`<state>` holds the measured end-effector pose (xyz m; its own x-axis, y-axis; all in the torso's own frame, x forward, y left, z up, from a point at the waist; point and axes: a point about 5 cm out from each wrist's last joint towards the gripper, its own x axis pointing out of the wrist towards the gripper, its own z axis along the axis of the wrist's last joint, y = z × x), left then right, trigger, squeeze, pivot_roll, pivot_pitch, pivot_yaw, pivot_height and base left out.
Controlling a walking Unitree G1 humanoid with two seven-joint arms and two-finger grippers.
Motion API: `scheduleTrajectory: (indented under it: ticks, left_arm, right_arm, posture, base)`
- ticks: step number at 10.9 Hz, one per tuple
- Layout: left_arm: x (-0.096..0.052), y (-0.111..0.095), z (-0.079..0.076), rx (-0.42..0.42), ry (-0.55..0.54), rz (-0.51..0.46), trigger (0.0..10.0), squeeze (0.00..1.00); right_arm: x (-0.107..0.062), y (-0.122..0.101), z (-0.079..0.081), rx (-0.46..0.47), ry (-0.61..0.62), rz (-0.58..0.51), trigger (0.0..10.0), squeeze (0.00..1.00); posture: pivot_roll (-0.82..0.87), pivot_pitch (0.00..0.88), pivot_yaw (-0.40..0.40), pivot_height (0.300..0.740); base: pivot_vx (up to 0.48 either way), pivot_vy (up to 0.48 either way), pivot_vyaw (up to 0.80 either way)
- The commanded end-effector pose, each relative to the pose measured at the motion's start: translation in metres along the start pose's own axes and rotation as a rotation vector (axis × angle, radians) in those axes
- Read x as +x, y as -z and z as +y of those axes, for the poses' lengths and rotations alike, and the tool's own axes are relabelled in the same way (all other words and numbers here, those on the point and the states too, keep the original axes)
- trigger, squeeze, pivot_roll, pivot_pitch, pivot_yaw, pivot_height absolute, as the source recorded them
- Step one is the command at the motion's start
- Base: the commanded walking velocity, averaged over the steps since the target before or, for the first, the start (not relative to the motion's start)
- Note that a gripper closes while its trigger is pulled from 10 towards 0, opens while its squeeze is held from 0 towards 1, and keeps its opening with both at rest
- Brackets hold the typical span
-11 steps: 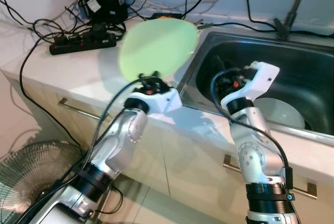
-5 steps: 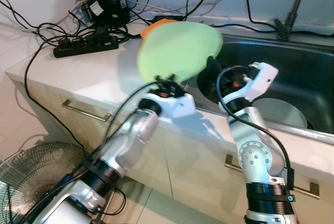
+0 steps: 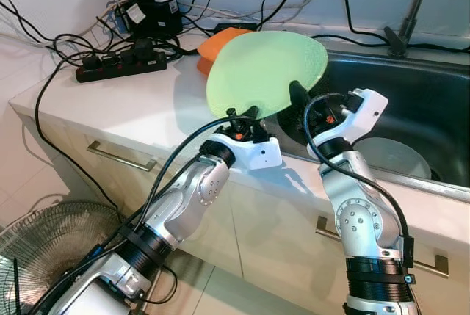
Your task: Kitchen organization
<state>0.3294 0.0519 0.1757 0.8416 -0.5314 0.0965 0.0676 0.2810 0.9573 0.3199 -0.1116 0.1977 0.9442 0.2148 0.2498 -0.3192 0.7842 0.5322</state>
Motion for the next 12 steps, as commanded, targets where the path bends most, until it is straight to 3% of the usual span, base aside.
scheduleTrajectory:
  ticks: [1, 4, 5, 6, 7, 12]
  left_arm:
    - [0.0031, -0.0058, 0.0116, 0.029, -0.03, -0.043, 10.0, 0.0]
    - [0.0011, -0.0088, 0.0112, 0.034, -0.02, -0.073, 10.0, 0.0]
    - [0.0005, -0.0086, 0.0108, 0.034, -0.016, -0.076, 10.0, 0.0]
    - [0.0005, -0.0087, 0.0106, 0.035, -0.011, -0.079, 10.0, 0.0]
    - [0.0005, -0.0089, 0.0106, 0.035, -0.009, -0.082, 10.0, 0.0]
    - [0.0009, -0.0091, 0.0112, 0.042, -0.006, -0.092, 10.0, 0.0]
  right_arm:
    - [0.0004, 0.0027, -0.0009, 0.006, 0.015, 0.013, 10.0, 0.0]
    - [0.0026, 0.002, -0.0051, 0.005, 0.045, 0.012, 10.0, 0.0]
    - [0.0042, -0.0002, -0.0073, 0.002, 0.056, 0.005, 8.1, 0.0]
    - [0.005, -0.0015, -0.0078, 0.0, 0.06, 0.0, 1.5, 0.0]
    - [0.0057, -0.002, -0.0079, 0.0, 0.061, -0.002, 0.0, 0.0]
    - [0.0081, -0.0028, -0.0079, 0.013, 0.066, -0.007, 0.0, 0.0]
  posture:
    - [0.05, 0.0, 0.118, 0.74]
    - [0.06, 0.007, 0.113, 0.74]
    - [0.06, 0.01, 0.113, 0.74]
    - [0.06, 0.015, 0.113, 0.74]
    - [0.06, 0.017, 0.112, 0.74]
    - [0.06, 0.034, 0.114, 0.74]
  base:
    - [0.0, 0.0, 0.0]
    - [0.0, 0.0, 0.0]
    - [0.0, 0.0, 0.0]
    - [0.0, 0.0, 0.0]
    - [0.0, 0.0, 0.0]
    - [0.0, 0.0, 0.0]
